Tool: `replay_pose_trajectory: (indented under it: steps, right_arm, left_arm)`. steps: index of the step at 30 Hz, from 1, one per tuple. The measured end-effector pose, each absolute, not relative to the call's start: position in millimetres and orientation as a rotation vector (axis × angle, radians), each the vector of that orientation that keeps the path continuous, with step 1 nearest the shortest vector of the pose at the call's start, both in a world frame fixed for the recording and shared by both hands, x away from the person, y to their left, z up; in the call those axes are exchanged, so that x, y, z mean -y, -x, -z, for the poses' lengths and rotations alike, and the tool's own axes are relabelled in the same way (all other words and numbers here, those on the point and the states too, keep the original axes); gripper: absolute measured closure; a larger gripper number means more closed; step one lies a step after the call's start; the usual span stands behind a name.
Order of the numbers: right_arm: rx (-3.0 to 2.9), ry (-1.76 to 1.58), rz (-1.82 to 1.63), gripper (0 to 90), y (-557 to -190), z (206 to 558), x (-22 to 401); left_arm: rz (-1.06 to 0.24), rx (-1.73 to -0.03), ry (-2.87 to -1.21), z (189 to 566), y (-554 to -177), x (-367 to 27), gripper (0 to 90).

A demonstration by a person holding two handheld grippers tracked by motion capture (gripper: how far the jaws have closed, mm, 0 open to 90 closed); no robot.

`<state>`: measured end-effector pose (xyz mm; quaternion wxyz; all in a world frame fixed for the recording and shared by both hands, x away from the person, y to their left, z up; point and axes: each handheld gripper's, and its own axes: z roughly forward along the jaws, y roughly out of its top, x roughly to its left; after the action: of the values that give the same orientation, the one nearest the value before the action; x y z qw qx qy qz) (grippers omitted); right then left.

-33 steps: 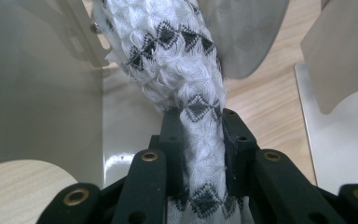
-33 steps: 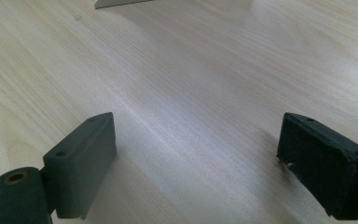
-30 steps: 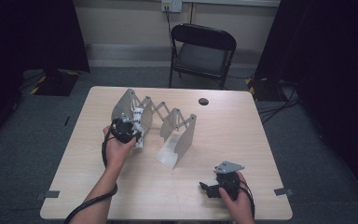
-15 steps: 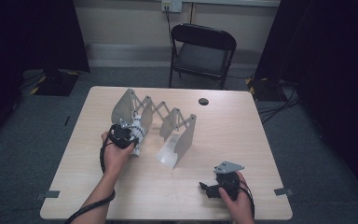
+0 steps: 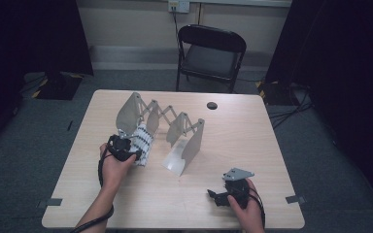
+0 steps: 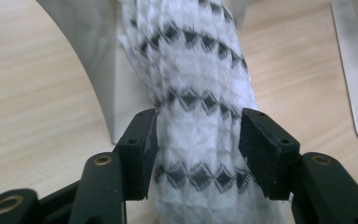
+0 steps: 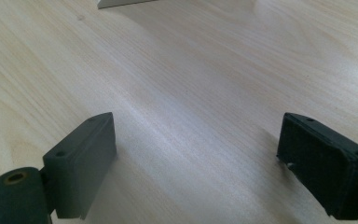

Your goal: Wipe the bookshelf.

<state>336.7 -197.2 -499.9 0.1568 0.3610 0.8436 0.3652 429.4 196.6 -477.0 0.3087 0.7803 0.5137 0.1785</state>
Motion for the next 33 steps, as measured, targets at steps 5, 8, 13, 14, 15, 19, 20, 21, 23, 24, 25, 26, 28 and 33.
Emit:
replay_pose_trajectory:
  steps: [5,8,13,14,15,19,20,21,23,24,25,26,28,33]
  right_arm:
    - [-2.415,-1.030,-1.046,10.8,-336.9,499.9,196.9]
    - [-2.415,-1.031,-1.045,10.8,-336.8,499.9,196.9]
    - [-2.416,-1.031,-1.045,10.8,-336.8,499.9,196.9]
    - [-2.416,-1.031,-1.045,10.8,-336.8,499.9,196.9]
    - [-2.416,-1.031,-1.045,10.8,-336.8,499.9,196.9]
    - [-2.416,-1.031,-1.045,10.8,-336.8,499.9,196.9]
    - [-2.416,-1.031,-1.045,10.8,-336.8,499.9,196.9]
    - [-2.416,-1.031,-1.045,10.8,-336.8,499.9,196.9]
    - [-2.417,-1.031,-1.044,10.8,-336.9,499.8,196.8]
    - [-2.417,-1.031,-1.044,10.7,-336.9,499.8,196.8]
    - [-2.418,-1.032,-1.044,10.7,-336.9,499.8,196.7]
    - [-2.416,-1.031,-1.045,10.8,-336.9,499.9,196.6]
    - [-2.418,-1.031,-1.046,10.7,-337.0,499.9,196.3]
    - [-2.420,-1.029,-1.046,10.7,-337.0,499.8,196.2]
  left_arm:
    - [-0.459,-1.338,-2.085,480.0,-425.1,-191.0,64.2]
    - [-0.431,-1.354,-2.102,476.8,-425.9,-190.9,73.6]
    - [-0.470,-1.331,-2.080,460.5,-424.4,-191.3,75.9]
    - [-0.481,-1.320,-2.068,454.7,-424.4,-191.6,75.9]
    - [-0.491,-1.309,-2.067,447.6,-424.5,-192.6,75.9]
    - [-0.571,-1.260,-2.006,417.7,-425.7,-193.1,75.9]
    - [-0.594,-1.250,-1.987,410.2,-426.4,-192.0,75.9]
    - [-0.613,-1.232,-1.988,402.8,-428.1,-191.8,75.8]
    - [-0.639,-1.209,-1.986,391.0,-432.8,-190.3,75.7]
    - [-0.646,-1.200,-1.979,387.1,-435.7,-189.2,75.6]
    - [-0.649,-1.190,-1.982,384.3,-439.3,-188.6,75.4]
    - [-0.651,-1.183,-1.980,382.4,-442.8,-187.8,75.2]
    - [-0.642,-1.180,-1.982,382.1,-450.3,-186.4,75.1]
    - [-0.614,-1.226,-2.002,396.0,-462.7,-182.2,75.1]
